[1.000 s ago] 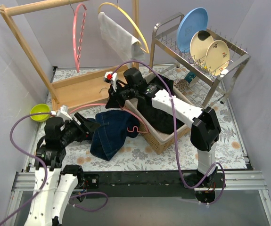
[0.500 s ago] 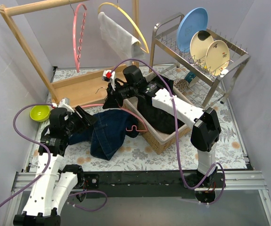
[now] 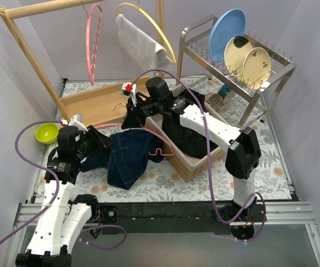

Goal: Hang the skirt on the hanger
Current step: Place skirt on hanger

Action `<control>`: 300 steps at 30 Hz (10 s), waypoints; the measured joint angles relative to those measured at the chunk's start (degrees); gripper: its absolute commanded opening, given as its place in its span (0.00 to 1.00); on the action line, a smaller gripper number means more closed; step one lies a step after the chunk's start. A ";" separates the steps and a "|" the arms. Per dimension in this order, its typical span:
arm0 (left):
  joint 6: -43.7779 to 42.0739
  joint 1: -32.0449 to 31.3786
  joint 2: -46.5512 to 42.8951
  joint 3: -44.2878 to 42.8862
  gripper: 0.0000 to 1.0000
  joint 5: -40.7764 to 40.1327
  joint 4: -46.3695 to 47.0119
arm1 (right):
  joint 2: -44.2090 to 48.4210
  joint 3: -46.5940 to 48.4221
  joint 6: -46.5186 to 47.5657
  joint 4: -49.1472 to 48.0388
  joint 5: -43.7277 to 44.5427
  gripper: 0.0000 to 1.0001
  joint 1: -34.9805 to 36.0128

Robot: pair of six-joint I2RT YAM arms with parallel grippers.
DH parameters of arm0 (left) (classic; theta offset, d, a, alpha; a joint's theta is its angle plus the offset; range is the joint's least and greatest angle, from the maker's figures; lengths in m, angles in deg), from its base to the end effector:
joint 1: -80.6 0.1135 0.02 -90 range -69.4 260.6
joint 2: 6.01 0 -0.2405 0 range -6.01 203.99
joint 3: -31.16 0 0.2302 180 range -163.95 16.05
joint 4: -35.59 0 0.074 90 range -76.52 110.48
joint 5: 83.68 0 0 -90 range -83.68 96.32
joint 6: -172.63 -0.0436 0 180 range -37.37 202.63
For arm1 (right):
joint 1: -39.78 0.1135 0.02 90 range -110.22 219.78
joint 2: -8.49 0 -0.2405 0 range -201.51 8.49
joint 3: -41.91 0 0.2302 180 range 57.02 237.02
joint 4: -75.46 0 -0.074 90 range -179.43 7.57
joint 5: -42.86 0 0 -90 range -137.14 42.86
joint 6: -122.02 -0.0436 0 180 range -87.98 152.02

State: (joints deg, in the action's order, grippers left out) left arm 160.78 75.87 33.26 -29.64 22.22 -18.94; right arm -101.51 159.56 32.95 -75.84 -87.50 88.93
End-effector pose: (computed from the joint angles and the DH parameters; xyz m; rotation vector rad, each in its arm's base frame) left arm 0.1437 -0.0239 0.2871 -1.2571 1.9828 -1.0863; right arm 0.2602 0.3441 0.3316 -1.2949 1.5875 1.2235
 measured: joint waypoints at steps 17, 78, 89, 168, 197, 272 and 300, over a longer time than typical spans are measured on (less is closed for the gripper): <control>0.92 0.00 -2.32 -7.48 0.00 8.83 0.55 | 0.02 0.59 -1.25 0.17 -0.63 0.01 0.00; -18.01 -4.79 -2.45 -17.20 0.65 11.52 5.22 | 22.01 13.25 2.54 15.15 2.23 0.01 -6.34; -18.45 -4.79 -2.01 -17.35 0.54 16.15 6.43 | 22.01 11.91 2.25 15.13 1.31 0.01 -6.34; -7.41 -41.00 23.06 -19.15 0.61 -16.72 7.91 | 17.40 2.47 -5.22 10.32 14.91 0.01 -11.56; -11.96 -45.42 18.91 -27.02 0.46 -34.91 2.56 | 17.42 1.57 -5.35 10.27 13.46 0.01 -13.18; -15.15 -43.95 37.62 -30.60 0.66 4.42 7.17 | 20.48 -4.13 -8.24 7.96 8.63 0.01 -16.76; -12.68 -45.29 25.33 -24.30 0.57 10.91 11.32 | 14.51 8.41 -11.82 9.03 -0.07 0.01 -16.33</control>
State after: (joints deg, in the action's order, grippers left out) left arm 148.10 30.58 58.59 -53.95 33.12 -7.61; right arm -86.99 167.97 21.13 -66.81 -87.57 72.60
